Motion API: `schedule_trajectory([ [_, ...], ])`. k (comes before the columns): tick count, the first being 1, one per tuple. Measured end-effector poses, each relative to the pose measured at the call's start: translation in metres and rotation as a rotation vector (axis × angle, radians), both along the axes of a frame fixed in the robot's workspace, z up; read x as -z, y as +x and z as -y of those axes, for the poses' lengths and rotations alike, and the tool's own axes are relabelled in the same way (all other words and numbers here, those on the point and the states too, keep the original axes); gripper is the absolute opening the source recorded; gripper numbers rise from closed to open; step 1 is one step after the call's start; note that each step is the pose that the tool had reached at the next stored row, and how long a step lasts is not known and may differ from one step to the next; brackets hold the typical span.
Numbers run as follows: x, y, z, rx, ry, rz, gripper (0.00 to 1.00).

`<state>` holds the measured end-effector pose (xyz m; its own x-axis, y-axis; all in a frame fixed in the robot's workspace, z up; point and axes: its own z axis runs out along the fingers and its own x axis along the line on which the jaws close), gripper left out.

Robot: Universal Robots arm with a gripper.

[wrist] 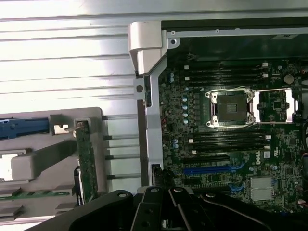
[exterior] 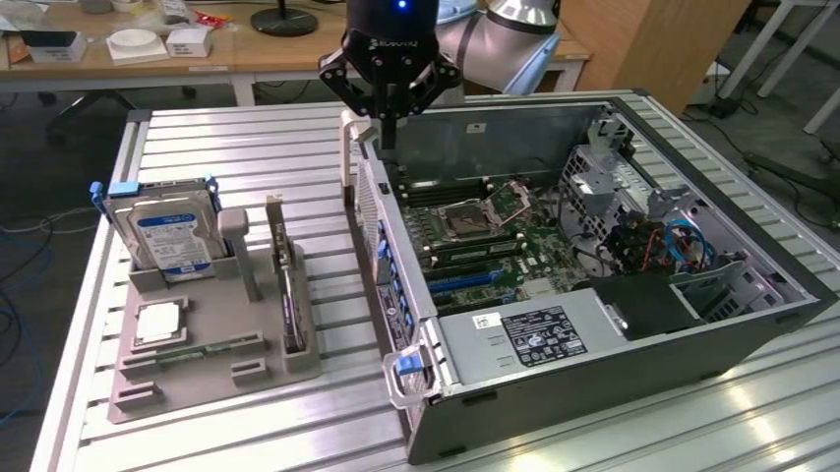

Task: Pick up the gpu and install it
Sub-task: 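Reach for the gpu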

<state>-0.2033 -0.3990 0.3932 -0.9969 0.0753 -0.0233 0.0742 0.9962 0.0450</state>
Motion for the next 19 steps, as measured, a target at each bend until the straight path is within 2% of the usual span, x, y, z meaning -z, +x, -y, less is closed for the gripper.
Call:
schedule_trajectory([
  [19, 0.0001, -0.026, 0.0, 0.0, 0.0, 0.0, 0.1],
])
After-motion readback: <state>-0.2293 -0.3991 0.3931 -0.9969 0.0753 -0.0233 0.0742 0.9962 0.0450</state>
